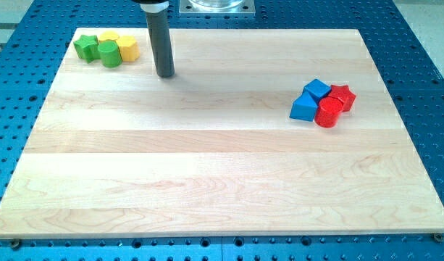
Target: Move the red star into the red circle
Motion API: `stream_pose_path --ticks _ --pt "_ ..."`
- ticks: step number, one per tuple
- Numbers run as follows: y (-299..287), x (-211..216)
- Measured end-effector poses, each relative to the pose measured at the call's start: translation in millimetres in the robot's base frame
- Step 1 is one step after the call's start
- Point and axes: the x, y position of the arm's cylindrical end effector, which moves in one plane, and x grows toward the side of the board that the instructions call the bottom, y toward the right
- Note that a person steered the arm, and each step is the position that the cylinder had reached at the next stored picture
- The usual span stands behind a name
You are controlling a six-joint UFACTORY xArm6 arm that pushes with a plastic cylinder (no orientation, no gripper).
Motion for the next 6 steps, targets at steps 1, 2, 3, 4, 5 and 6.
stream_pose_path --ticks 1,2,3,4,5,6 --pt "0.0 0.9" --pt "30.9 28.0" --pt "76.1 -3.9" --pt "130.0 -25.6" --pt "165.1 -15.4" --pt "217.4 -23.3"
